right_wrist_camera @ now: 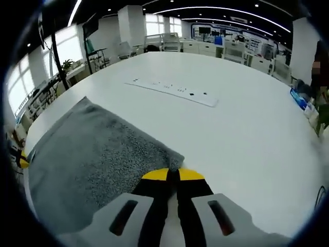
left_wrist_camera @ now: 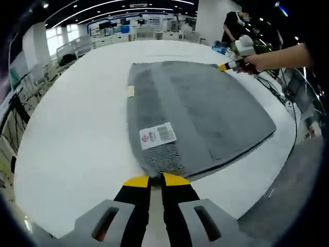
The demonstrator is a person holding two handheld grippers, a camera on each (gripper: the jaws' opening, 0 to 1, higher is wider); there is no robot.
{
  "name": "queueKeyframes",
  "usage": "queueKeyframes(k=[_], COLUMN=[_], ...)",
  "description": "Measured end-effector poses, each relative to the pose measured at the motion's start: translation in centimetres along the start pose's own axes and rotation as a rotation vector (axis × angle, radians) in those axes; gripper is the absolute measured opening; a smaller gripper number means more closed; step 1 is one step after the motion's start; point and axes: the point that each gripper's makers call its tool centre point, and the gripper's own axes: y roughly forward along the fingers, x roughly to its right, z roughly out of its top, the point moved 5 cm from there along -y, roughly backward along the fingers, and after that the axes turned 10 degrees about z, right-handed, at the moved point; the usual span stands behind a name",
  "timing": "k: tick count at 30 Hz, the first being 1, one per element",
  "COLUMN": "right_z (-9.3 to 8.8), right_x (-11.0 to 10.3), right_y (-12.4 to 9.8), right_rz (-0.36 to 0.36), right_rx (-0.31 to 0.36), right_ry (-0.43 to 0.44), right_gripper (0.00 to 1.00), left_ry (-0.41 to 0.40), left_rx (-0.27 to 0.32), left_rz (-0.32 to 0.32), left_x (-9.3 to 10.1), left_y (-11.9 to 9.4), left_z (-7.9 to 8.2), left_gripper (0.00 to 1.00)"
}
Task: Fold the towel on the table until its edges align and the towel forms a compact rectangular stack.
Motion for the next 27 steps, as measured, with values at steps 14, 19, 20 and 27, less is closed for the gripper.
queueKeyframes(k=[14,19,20,27], right_z=[-3.1,-3.1,-3.2,-3.8], right_x=[5.1,4.5,4.4,5.0], right_y=[-4.3,-4.5,-4.7,-6.3], right_rz=[-0.083,-0.072,-0.071,-0.079], right_rx=[0.055,0.082,0.098,0.147], right_ry=[0.053,0.055,0.082,0.213], right_gripper=[0.02,0.04,0.06,0.12], left_ry=[0.1,0.067,0.067,0.083], left_rx=[-0.001,-0.004,-0.002,-0.012], left_rz=[-0.139,-0.113,-0.11,-0.106], left_x=[7.0,6.8,6.9,7.0], left_y=[0.5,0.4,0.3,0.3], left_z=[2.1,2.1,2.1,2.3], left_gripper=[0.08,0.08,0.08,0.08])
